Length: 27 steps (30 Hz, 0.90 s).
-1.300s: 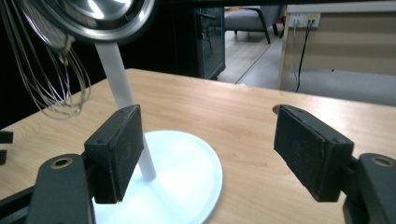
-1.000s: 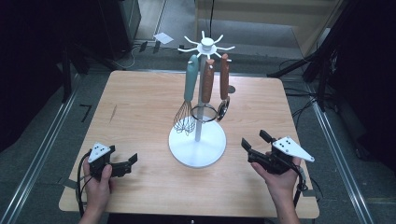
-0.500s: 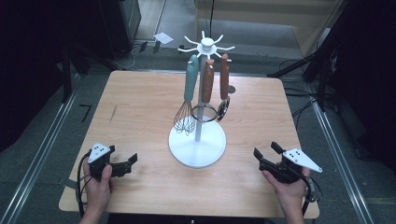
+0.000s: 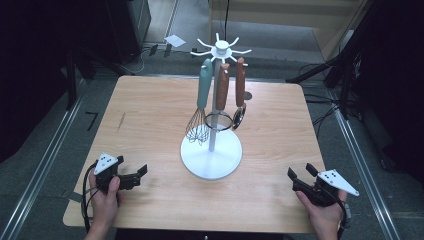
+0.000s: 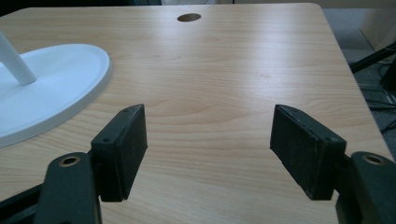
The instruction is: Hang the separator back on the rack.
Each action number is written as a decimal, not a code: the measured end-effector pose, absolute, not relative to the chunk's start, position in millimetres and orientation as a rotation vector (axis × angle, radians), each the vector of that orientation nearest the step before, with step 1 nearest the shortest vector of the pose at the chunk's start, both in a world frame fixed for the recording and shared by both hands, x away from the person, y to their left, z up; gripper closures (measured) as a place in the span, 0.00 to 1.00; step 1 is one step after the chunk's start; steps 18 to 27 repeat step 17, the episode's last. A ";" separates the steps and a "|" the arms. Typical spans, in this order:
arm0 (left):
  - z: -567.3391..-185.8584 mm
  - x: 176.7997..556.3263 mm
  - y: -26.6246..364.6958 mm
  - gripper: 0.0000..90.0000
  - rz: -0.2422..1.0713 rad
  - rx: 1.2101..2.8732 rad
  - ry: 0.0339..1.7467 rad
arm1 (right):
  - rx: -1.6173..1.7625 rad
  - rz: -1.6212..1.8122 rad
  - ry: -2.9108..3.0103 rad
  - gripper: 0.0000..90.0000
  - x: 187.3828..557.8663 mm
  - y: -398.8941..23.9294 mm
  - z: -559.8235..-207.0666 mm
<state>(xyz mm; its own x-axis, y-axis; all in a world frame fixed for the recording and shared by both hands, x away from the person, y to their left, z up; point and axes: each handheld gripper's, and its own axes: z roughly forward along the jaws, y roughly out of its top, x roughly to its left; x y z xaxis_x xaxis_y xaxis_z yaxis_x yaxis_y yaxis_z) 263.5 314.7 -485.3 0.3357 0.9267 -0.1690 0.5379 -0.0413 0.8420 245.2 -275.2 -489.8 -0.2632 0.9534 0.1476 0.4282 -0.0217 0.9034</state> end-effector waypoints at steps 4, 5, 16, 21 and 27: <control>-485.3 263.5 315.2 0.00 0.542 1.704 1.322 | 1.456 1.228 1.710 0.31 243.2 -282.8 -493.7; -485.4 263.8 315.5 0.00 0.538 1.704 1.324 | 1.458 1.220 1.712 0.32 242.6 -284.1 -494.9; -485.6 265.5 315.9 0.00 0.531 1.702 1.334 | 1.482 1.183 1.715 0.31 240.6 -289.3 -503.7; -485.7 266.0 316.1 0.00 0.526 1.700 1.338 | 1.483 1.175 1.715 0.31 240.6 -289.2 -504.2; -485.7 266.0 316.1 0.00 0.526 1.700 1.338 | 1.483 1.175 1.715 0.31 240.6 -289.2 -504.2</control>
